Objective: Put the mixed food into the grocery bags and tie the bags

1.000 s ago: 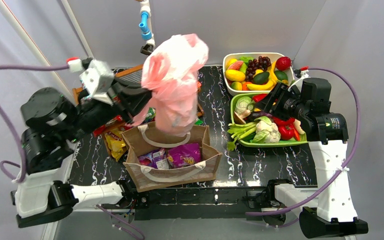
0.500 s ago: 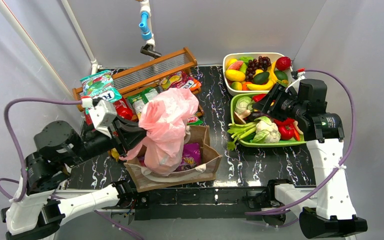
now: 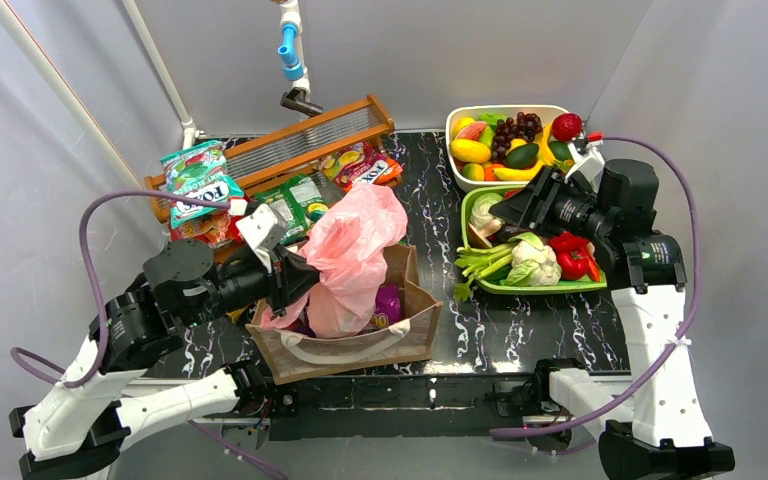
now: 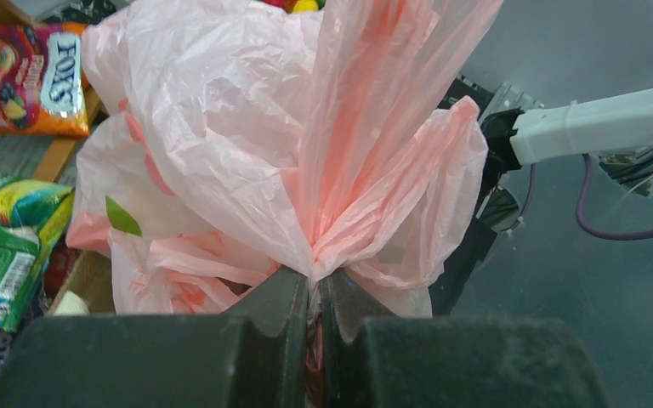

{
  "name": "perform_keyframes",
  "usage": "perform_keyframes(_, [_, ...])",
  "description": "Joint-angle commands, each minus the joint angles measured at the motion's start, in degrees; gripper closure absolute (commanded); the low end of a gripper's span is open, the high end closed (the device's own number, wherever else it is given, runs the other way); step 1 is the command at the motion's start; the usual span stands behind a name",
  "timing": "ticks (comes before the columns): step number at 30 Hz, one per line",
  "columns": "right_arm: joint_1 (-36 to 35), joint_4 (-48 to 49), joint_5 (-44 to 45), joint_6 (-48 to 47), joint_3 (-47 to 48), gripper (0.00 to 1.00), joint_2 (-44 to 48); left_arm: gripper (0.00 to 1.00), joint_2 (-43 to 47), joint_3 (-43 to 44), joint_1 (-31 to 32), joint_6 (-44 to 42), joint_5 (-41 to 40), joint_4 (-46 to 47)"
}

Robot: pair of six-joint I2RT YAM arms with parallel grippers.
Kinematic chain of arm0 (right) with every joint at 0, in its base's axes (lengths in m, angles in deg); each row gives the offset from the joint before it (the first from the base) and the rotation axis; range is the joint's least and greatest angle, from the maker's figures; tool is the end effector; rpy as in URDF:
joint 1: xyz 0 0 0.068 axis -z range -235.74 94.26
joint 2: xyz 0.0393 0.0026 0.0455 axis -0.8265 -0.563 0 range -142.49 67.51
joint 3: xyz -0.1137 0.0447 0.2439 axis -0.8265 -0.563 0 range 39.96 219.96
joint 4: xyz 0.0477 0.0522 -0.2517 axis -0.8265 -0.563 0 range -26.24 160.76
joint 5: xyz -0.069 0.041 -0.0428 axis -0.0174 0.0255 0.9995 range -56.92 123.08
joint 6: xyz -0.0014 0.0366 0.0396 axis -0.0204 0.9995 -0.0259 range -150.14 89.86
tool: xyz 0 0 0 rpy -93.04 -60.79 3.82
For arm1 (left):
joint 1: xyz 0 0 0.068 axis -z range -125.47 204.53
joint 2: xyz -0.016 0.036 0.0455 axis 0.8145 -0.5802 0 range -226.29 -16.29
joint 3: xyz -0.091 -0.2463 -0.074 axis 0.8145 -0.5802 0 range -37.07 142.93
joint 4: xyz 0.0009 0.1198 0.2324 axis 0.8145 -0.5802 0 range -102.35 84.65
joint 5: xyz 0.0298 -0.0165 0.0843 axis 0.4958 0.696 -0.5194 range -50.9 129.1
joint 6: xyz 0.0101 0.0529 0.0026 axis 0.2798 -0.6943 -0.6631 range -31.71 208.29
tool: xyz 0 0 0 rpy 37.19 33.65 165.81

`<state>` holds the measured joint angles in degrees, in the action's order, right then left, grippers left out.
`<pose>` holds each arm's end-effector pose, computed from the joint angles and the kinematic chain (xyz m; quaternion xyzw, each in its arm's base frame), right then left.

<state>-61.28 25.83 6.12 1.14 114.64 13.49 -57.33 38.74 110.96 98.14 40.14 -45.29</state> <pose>0.1670 0.0324 0.4263 0.0586 0.8245 0.3525 0.4388 0.0533 -0.0813 0.4660 0.2975 0.6757 -0.3742 0.5611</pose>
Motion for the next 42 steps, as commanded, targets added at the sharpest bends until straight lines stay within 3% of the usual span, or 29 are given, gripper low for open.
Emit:
perform_keyframes(1, [-1.4,10.0,-12.8,0.7,-1.3,0.4,0.6,1.0,1.0,-2.8,0.1,5.2,-3.6,-3.0])
perform_keyframes(14, [-7.7,16.8,-18.1,0.4,-1.3,0.34,0.7,1.0,-0.9,-10.6,0.1,20.9,-5.5,-10.0])
perform_keyframes(27, [-27.7,12.4,-5.1,-4.8,4.1,0.37,-6.0,1.0,-5.9,-16.9,0.1,30.1,-14.0,-13.1])
perform_keyframes(42, [-40.2,10.4,7.0,-5.6,12.6,0.4,-17.6,1.0,-7.1,-28.8,0.2,32.2,-9.6,-6.4])
